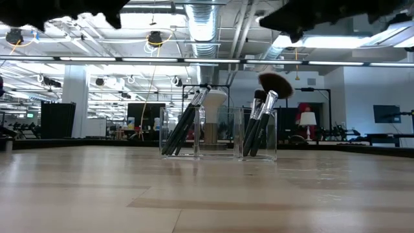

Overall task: Put items in baskets/containers
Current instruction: Return to Home Position

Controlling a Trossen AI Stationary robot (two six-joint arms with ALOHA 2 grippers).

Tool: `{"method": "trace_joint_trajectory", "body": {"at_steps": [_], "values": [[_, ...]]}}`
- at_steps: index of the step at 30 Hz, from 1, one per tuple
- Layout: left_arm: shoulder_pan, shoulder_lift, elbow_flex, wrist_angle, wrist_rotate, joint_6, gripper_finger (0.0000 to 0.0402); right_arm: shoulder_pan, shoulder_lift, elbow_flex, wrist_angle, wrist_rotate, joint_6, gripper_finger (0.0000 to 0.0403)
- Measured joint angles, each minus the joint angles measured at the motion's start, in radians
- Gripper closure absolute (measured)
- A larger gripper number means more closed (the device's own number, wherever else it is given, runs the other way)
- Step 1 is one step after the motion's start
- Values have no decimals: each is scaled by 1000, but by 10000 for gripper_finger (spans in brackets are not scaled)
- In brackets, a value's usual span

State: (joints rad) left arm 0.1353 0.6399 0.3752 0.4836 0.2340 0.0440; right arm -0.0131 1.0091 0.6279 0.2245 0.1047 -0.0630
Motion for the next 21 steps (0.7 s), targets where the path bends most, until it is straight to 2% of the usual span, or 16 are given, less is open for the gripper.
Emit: {"method": "trace_joint_trajectory", "body": {"at_steps": [7,15,21], "values": [[13,-213,-174,41,-5,-1,298,-15,-202,-216,110,0,11,403],[13,-413,-287,51,-5,-70,298,-22,-482,-438,122,0,13,403],[13,-522,-362,48,-5,-122,298,-22,-710,-534,90,0,45,403]]}}
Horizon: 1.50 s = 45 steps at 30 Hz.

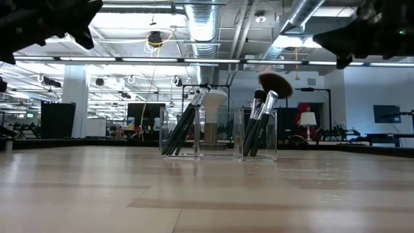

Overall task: Put items in baskets/containers
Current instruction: Return to Home Position

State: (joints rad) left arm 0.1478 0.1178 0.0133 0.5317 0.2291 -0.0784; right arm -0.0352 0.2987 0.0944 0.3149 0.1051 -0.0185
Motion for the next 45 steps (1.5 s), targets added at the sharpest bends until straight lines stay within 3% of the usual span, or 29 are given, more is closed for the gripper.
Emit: {"method": "trace_joint_trajectory", "body": {"at_steps": [8,13,18,21,29,34,40,45], "values": [[0,-70,-9,-34,72,-121,298,0,-299,-9,-308,0,45,403],[-3,-71,-9,-51,45,-179,298,14,-293,-2,-326,0,44,403],[-30,-62,-8,-167,-145,-149,309,52,-296,-6,-330,7,45,403],[-56,-58,-8,-173,-186,-119,326,83,-296,-6,-330,38,36,403],[-110,-65,-8,-150,-177,-68,390,197,-296,-6,-349,80,11,403],[-117,-65,-8,-181,-162,-52,394,243,-294,-80,-287,89,-51,403],[-117,-64,-8,-191,-42,-25,395,207,-287,-86,-262,127,-108,403],[-108,-64,-8,-192,-26,-4,396,126,-296,-87,-258,115,-110,403]]}}
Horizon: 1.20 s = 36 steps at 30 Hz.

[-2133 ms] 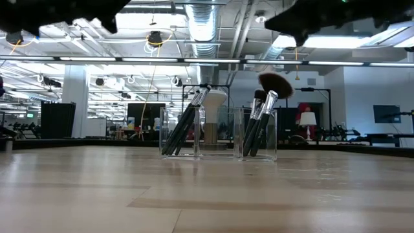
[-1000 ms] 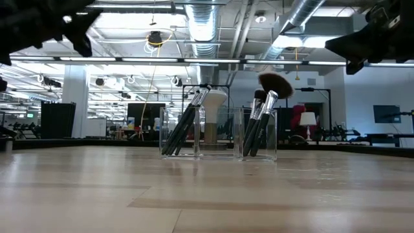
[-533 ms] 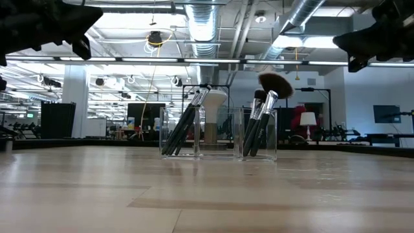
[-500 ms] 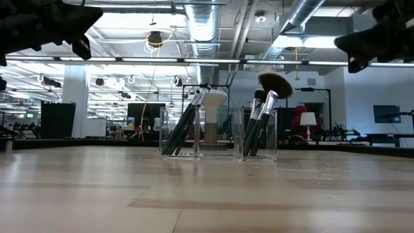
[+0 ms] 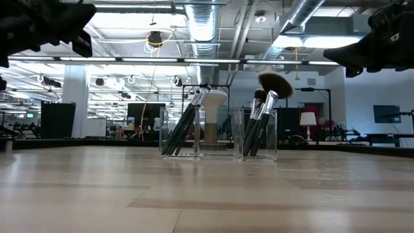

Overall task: Put items in baskets/containers
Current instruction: Return to Home Position

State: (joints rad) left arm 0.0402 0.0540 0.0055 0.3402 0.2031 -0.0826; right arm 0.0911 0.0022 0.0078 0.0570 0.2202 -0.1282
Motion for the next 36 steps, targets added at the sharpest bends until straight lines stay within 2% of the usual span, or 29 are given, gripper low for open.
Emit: {"method": "trace_joint_trajectory", "body": {"at_steps": [6,11,15,20,27,30,33,36], "values": [[23,0,0,-1,-9,-15,396,-93,0,-1,-3,-214,59,403],[24,8,0,-6,-136,-53,396,-132,0,-1,-9,-195,102,403],[5,77,0,-48,-128,3,396,-141,0,-1,-32,-194,103,403],[-15,157,0,20,-127,49,396,-141,0,-2,-35,-194,103,403],[-16,163,0,19,-132,54,396,-141,0,0,-42,-194,93,403],[-16,150,0,18,-132,49,396,-140,0,22,-96,-196,83,403],[-16,136,1,-36,-132,38,396,-138,1,49,-160,-194,102,403],[-16,121,16,-172,-132,33,396,-131,0,58,-198,-193,102,403]]}}
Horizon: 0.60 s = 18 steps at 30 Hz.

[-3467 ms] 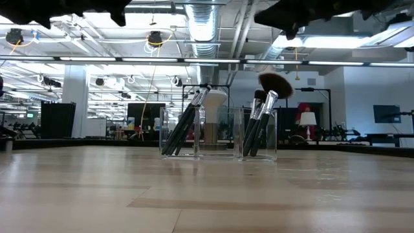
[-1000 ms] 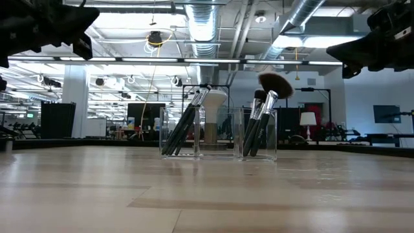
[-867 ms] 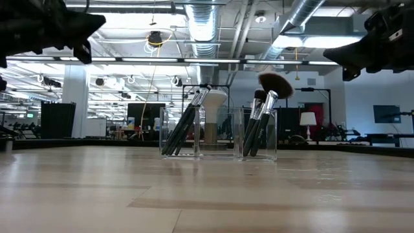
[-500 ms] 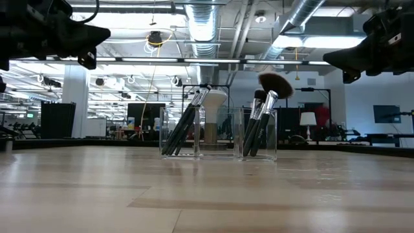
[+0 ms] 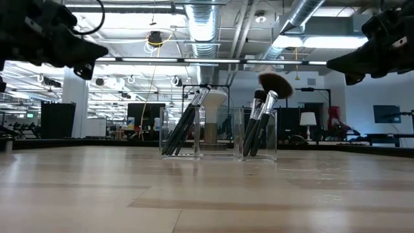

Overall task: Put items in baskets/containers
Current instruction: Return to Home Position

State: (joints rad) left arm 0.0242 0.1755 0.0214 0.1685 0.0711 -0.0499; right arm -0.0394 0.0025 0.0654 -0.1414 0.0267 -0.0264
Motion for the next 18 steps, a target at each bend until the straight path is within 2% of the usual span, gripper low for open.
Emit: {"method": "trace_joint_trajectory", "body": {"at_steps": [4,8,11,14,18], "values": [[0,-17,66,-180,0,-5,396,-9,0,-1,-7,1,1,403],[0,-41,79,-206,0,1,396,-15,0,-13,31,0,1,403],[0,-61,43,-166,-20,6,396,-16,0,-30,83,0,0,403],[0,-83,-13,-54,-25,3,396,-15,0,-46,127,-1,0,403],[2,-93,-15,-39,-53,15,396,-15,0,-47,129,-1,1,403]]}}
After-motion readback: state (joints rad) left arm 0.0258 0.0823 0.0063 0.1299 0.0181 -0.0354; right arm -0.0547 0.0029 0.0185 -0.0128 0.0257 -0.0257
